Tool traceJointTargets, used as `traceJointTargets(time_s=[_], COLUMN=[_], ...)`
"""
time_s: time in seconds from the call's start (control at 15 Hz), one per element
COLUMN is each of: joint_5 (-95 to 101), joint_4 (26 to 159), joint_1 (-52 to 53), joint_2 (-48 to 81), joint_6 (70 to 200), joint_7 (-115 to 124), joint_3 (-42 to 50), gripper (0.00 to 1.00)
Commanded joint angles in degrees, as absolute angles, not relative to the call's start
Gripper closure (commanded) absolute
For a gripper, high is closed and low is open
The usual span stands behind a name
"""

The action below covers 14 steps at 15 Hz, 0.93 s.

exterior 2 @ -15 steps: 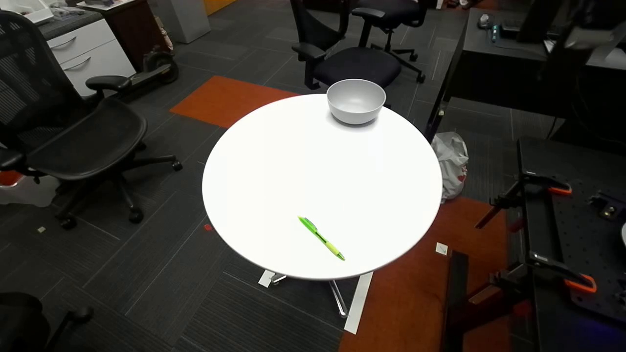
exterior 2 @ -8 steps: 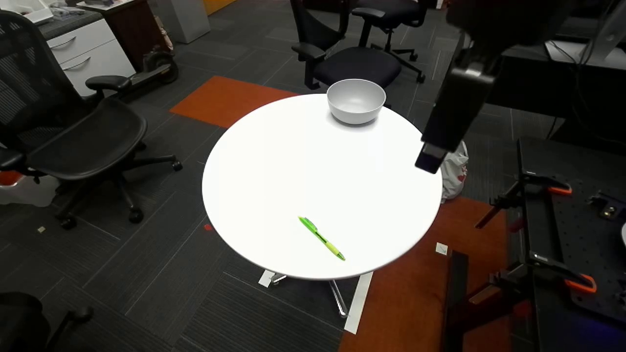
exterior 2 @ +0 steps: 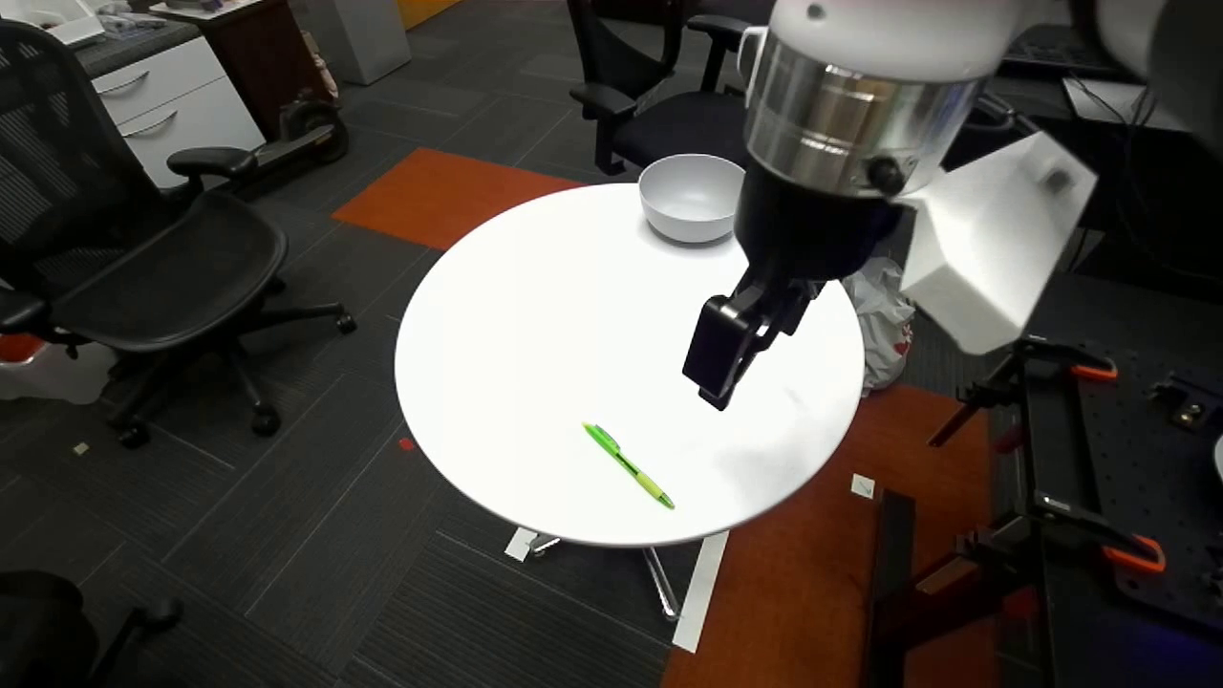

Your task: Take the marker from the table and put it in the white bowl

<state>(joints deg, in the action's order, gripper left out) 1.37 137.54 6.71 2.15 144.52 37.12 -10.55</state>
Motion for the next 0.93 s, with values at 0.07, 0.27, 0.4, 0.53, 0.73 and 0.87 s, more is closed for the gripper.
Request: traceJointTargets(time_s=[0.07,0.27,0.4,0.53,0.73,0.87], joint_5=[6.4,7.4,7.5,7.7,7.4,7.2], joint_4=[132.2,128.9,126.7,124.6,121.9,120.5], joint_1=[8.6,10.6,12.3,14.3,16.7,17.9], joint_2=[11.5,16.3,18.8,21.0,23.9,25.6], joint_6=[149.3,150.7,150.5,150.0,149.5,149.3], joint_7=[42.9,44.1,44.8,45.3,46.0,46.0], joint_3=[-7.6,-5.2,-3.8,-2.5,-1.1,-0.4], gripper=[0.0,0.0,0.0,0.0,0.0,0.0])
